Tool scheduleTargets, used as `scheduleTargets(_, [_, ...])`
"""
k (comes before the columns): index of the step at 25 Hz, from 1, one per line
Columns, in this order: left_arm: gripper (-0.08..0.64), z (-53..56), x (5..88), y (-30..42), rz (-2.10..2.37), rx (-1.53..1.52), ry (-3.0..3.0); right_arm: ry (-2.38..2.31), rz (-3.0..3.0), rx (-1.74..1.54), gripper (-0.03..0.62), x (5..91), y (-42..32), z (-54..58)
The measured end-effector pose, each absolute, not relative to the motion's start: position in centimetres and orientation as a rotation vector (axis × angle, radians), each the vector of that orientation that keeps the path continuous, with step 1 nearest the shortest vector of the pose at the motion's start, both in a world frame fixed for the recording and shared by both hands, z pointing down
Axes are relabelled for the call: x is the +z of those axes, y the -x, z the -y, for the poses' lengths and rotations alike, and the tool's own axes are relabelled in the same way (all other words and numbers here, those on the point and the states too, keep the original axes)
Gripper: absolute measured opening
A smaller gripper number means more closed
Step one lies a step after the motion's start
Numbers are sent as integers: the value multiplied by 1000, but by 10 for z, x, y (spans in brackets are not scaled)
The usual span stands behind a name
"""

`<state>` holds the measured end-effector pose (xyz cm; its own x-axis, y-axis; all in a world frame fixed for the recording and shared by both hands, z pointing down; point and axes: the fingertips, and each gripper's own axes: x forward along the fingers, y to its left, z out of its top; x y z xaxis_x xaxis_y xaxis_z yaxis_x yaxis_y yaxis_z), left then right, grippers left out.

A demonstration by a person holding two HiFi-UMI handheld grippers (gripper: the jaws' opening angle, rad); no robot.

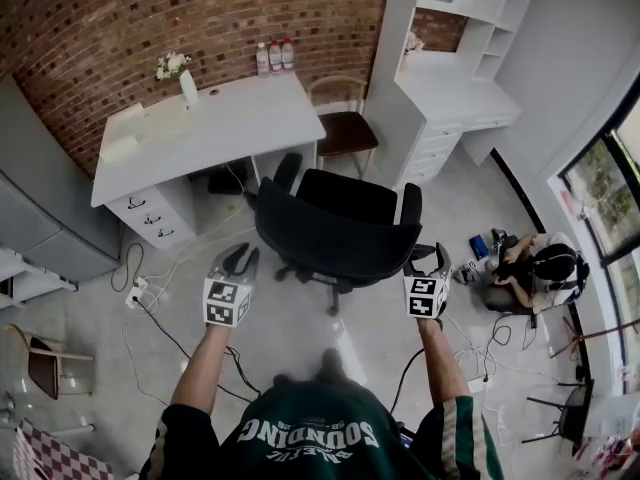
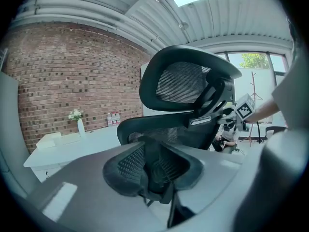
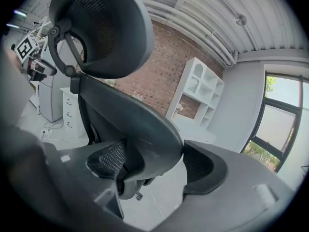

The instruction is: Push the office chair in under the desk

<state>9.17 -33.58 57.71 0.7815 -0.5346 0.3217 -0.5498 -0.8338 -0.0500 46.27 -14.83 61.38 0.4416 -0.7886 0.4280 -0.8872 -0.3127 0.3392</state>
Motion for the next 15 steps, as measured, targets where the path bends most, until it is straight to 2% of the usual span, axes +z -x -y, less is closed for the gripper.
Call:
scheduleTargets(8, [103,353,581,-80,953,511,-2897,-2141,1445,216,321,611,-471,167])
scheduleTargets(15, [152,365,587,-89,973,516,-2904,-2086,1528,216,296,614,-478,161])
